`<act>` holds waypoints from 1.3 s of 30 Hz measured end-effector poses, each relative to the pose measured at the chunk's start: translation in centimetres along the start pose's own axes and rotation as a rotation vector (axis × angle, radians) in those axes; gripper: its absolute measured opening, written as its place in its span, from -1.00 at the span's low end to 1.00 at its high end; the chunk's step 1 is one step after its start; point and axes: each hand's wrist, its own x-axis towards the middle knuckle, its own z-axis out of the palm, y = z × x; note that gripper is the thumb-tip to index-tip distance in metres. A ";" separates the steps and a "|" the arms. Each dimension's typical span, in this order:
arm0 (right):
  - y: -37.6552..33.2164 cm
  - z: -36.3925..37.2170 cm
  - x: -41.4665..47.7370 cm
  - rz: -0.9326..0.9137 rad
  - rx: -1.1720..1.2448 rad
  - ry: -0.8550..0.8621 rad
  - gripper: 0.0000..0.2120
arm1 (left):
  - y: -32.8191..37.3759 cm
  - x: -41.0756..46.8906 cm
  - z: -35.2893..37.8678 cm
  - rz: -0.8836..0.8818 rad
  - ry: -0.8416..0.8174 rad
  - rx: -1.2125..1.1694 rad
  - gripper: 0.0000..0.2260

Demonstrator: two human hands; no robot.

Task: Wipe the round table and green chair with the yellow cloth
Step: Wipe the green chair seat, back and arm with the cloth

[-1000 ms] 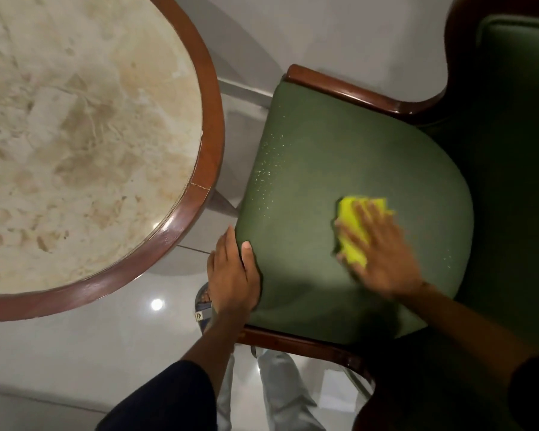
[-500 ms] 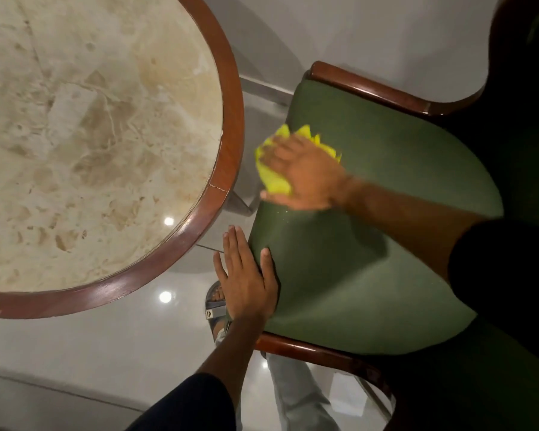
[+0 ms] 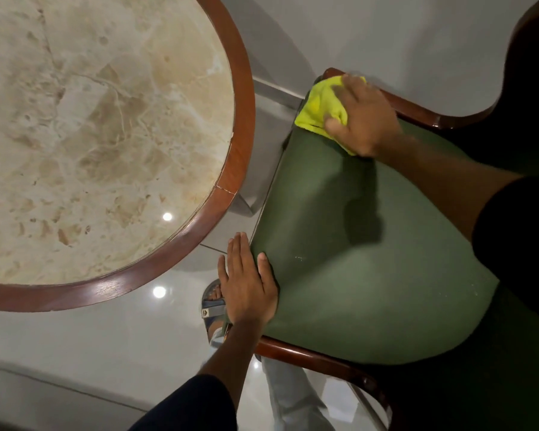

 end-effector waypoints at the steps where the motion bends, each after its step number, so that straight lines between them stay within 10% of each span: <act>1: -0.6 0.2 0.4 -0.015 0.000 -0.007 -0.29 | 0.0 0.0 0.0 -0.001 0.000 -0.010 -0.34; 17: -5.0 10.8 -25.3 -0.676 -0.334 -0.023 -0.08 | 0.2 0.0 -0.8 0.020 0.005 -0.081 -0.50; 34: -3.0 9.8 -27.0 1.713 0.667 0.399 -0.33 | 11.8 7.8 -0.1 1.107 -0.305 0.630 -0.47; 39: -13.9 8.8 -23.2 1.586 0.681 0.436 -0.39 | 12.0 8.6 0.0 1.187 -0.308 0.649 -0.48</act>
